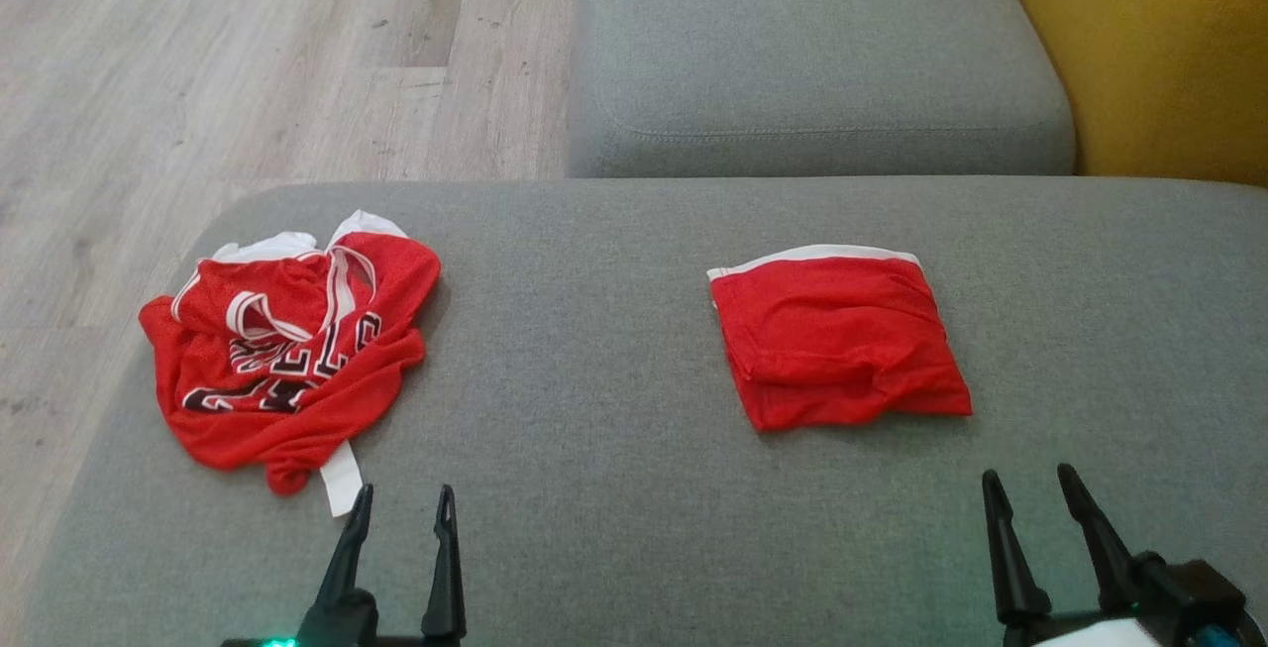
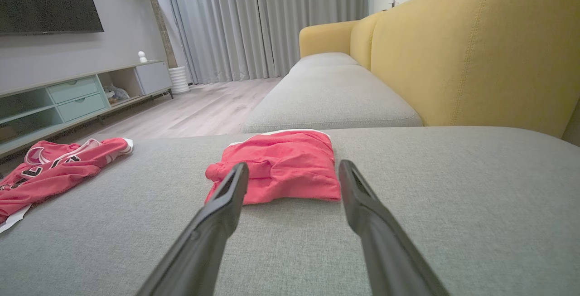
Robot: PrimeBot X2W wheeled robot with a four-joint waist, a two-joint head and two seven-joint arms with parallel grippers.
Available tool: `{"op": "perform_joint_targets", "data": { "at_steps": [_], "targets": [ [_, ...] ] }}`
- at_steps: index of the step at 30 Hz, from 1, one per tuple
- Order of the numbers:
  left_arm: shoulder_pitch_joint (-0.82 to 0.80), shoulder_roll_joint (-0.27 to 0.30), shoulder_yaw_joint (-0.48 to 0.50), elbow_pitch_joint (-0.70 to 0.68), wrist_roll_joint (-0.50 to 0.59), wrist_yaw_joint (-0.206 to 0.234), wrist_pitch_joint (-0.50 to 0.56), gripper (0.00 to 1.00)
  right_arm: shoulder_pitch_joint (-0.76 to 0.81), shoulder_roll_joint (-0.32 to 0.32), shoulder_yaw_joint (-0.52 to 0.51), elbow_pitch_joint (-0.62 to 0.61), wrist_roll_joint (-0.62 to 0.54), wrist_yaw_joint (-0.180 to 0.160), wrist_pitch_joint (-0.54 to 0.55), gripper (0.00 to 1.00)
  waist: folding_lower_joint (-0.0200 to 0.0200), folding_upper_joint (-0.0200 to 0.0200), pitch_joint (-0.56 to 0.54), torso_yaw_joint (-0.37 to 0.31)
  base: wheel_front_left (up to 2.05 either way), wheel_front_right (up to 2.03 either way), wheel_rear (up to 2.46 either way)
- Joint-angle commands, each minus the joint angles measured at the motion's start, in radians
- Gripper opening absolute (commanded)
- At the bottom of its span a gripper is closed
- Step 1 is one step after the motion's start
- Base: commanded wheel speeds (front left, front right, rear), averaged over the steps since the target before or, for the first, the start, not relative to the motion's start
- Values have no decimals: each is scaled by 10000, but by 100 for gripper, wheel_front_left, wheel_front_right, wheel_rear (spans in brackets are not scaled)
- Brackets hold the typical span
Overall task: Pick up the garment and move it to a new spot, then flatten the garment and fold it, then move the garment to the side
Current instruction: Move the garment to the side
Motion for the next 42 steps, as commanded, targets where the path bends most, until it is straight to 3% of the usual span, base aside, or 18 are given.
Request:
{"op": "perform_joint_targets", "data": {
  "at_steps": [1, 26, 36, 42],
  "targets": [
    [-284, -91, 369, -238, 146, -56, -53, 100, -192, -70, 159, -357, -86, 67, -135, 100, 1, -1, -20, 0, 0, 0, 0],
    [-158, -125, 528, -340, 408, -133, -53, 100, -630, 45, 300, 52, 576, 67, -135, 100, 1, -1, 240, -210, 0, 0, 0],
    [-670, -130, 188, -705, 496, -108, -53, 100, -3306, -1047, 639, 1980, 1411, 67, -29, 100, 1, -1, 1382, 101, 0, 0, 0],
    [-1341, -132, -125, -889, 464, -78, -53, 100, -5397, -1962, 975, 3280, 2415, 67, 1506, 100, 1, -1, 2523, 434, 0, 0, 0]
  ]
}}
